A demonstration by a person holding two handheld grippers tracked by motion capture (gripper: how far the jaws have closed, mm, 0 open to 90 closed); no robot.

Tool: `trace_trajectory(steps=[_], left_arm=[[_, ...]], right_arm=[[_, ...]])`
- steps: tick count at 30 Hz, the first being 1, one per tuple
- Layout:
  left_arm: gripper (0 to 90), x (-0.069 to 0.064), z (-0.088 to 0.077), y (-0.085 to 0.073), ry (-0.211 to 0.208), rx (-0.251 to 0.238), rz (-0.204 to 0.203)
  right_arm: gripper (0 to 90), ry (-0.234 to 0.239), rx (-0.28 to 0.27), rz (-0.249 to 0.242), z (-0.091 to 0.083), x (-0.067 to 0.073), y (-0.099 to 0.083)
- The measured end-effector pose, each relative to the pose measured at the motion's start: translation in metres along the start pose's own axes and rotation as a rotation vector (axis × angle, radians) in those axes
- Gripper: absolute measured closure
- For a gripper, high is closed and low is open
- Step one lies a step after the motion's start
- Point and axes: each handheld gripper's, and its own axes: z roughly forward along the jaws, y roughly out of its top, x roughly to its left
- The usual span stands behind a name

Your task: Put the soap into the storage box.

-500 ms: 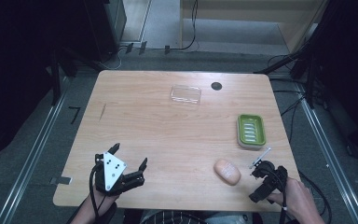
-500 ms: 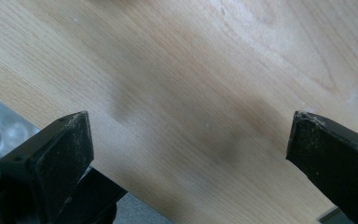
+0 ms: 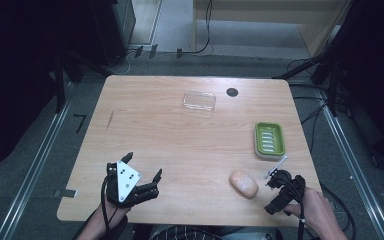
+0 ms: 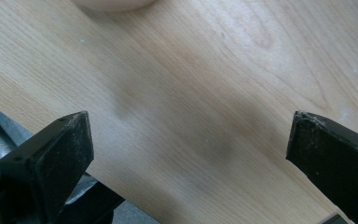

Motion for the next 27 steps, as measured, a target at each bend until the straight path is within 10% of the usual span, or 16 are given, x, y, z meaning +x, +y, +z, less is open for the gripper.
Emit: trace_trajectory(steps=[27], left_arm=[[9.8, -0.005, 0.011, 0.006, -0.044, -0.011, 0.008]], right_arm=[[0.7, -0.004, -0.021, -0.049, -0.007, 0.010, 0.030]])
